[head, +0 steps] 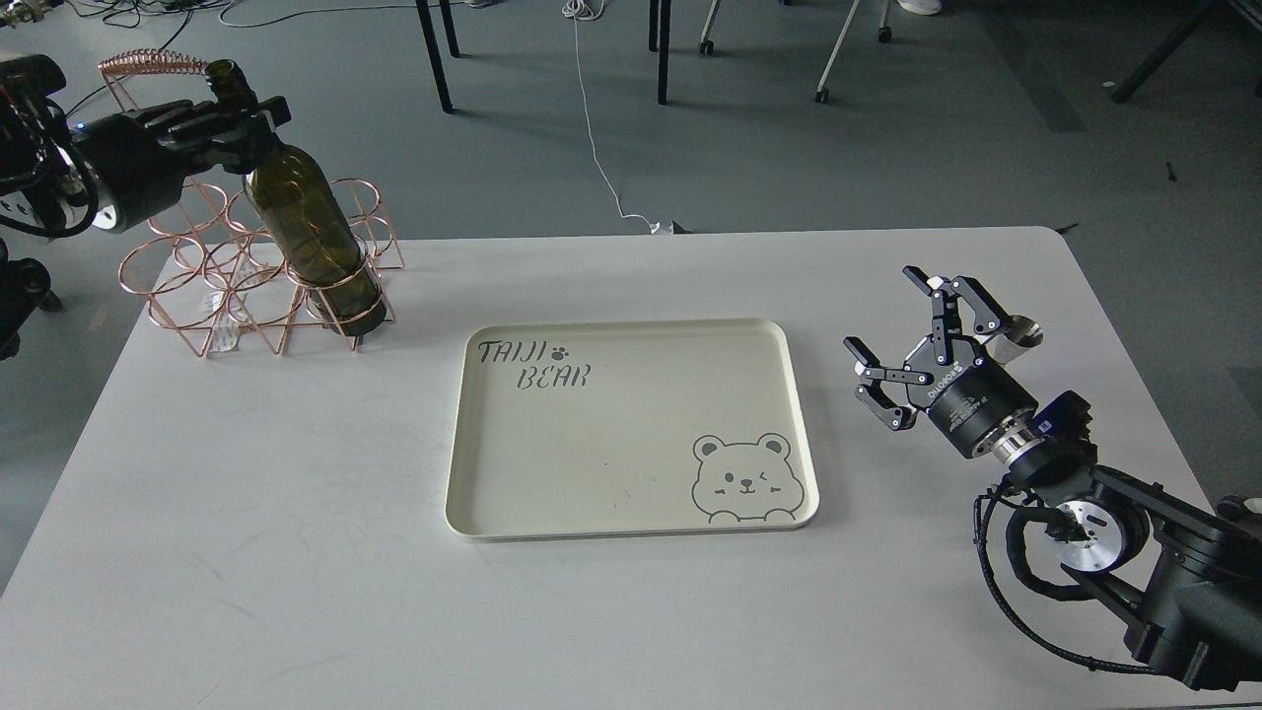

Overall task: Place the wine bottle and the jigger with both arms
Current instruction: 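Lower the bottle into the copper rack with the left gripper, then open the left gripper to release the bottle in the rack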

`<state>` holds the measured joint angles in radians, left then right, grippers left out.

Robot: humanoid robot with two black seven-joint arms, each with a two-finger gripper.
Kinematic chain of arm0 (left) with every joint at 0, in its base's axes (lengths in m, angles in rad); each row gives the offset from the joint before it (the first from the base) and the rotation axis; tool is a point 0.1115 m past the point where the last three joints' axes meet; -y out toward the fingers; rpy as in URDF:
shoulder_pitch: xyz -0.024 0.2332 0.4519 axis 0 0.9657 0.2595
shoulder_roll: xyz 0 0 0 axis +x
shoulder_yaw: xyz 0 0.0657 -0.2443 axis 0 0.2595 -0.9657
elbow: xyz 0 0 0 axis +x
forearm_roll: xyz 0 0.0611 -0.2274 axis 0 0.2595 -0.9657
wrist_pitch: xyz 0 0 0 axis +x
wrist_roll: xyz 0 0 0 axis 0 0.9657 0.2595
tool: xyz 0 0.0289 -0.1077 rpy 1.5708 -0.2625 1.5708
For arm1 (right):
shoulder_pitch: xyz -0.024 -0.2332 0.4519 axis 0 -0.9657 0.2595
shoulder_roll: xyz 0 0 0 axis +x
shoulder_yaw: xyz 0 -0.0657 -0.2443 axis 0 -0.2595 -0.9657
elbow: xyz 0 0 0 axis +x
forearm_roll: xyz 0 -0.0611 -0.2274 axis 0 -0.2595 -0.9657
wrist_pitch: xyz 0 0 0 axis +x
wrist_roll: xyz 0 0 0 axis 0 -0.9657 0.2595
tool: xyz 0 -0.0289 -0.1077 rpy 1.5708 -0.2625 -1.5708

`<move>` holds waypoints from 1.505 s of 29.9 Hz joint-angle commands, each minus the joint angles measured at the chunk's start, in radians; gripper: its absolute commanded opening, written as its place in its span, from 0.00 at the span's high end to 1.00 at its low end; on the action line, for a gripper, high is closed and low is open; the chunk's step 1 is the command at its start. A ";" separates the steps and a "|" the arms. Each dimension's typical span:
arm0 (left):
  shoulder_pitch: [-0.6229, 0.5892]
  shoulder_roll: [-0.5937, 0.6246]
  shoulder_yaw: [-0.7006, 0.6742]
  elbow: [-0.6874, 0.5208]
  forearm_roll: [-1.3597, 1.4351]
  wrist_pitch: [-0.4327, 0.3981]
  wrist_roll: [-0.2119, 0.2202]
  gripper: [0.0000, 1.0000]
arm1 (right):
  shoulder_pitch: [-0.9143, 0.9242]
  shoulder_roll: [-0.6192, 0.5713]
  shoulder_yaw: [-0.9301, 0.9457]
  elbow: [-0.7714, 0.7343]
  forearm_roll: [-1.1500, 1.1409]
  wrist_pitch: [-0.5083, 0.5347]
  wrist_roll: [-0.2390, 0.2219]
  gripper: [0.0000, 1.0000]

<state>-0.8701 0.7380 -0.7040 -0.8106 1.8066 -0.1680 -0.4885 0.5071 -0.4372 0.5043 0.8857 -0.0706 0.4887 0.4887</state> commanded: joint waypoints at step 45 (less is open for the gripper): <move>-0.001 -0.012 0.009 -0.001 0.037 0.004 0.000 0.32 | 0.001 0.000 0.000 -0.001 0.000 0.000 0.000 0.01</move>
<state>-0.8712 0.7255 -0.6964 -0.8120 1.8438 -0.1642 -0.4886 0.5078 -0.4372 0.5047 0.8852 -0.0706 0.4887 0.4887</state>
